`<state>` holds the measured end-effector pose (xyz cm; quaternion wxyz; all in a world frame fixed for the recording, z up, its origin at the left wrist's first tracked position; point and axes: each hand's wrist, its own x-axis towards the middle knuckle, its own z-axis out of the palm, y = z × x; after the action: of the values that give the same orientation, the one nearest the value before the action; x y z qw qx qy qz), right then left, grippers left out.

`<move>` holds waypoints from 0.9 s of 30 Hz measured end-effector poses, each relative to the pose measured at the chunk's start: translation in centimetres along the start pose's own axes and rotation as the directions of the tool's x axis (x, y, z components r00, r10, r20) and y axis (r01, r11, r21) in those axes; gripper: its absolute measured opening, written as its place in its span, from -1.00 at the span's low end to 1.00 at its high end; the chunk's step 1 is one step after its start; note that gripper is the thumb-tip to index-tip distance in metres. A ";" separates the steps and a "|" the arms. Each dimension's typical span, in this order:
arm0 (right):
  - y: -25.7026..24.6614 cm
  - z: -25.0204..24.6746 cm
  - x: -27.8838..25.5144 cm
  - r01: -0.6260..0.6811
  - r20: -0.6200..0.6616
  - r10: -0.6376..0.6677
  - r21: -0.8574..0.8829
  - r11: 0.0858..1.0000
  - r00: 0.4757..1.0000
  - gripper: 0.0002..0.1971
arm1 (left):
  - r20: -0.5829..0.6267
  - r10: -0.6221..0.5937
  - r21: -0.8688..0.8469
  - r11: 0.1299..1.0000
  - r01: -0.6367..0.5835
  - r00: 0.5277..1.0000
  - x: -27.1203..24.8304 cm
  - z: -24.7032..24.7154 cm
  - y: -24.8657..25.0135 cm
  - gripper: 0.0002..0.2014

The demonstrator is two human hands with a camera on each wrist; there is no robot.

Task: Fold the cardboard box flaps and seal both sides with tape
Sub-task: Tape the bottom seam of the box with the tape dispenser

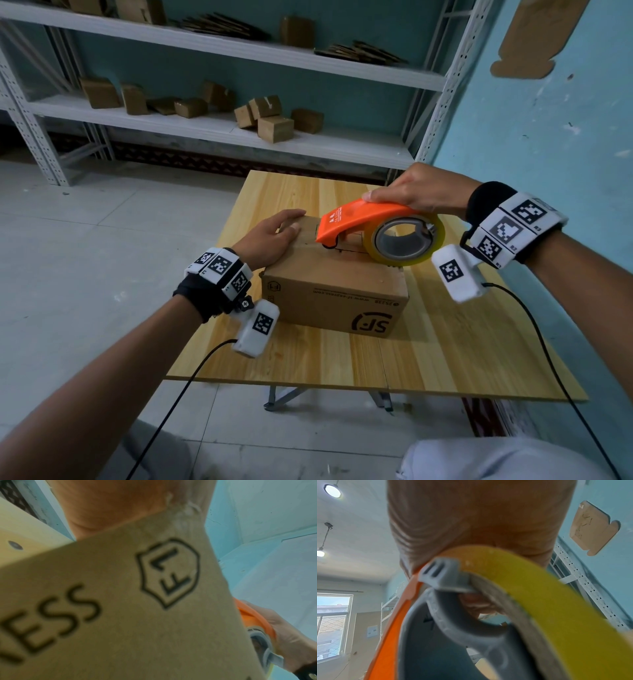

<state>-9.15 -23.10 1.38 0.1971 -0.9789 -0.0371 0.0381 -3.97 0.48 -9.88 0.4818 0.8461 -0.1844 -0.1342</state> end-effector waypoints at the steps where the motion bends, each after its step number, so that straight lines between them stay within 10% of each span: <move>1: 0.0 0.0 -0.1 0.003 0.000 -0.003 -0.004 1.000 1.000 -0.47 | 0.000 0.001 -0.002 1.000 -0.001 1.000 -0.1 0.0 0.0 -0.63; 27: -0.1 0.8 -0.7 -0.001 -0.056 0.004 0.053 0.999 0.998 -0.54 | -0.023 0.066 0.181 0.982 -0.061 0.998 -0.8 -0.1 1.2 -0.58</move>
<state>-9.92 -22.75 0.74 0.2239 -0.9741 -0.0292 0.0121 -4.87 0.33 -8.73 0.4096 0.8818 -0.2157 -0.0894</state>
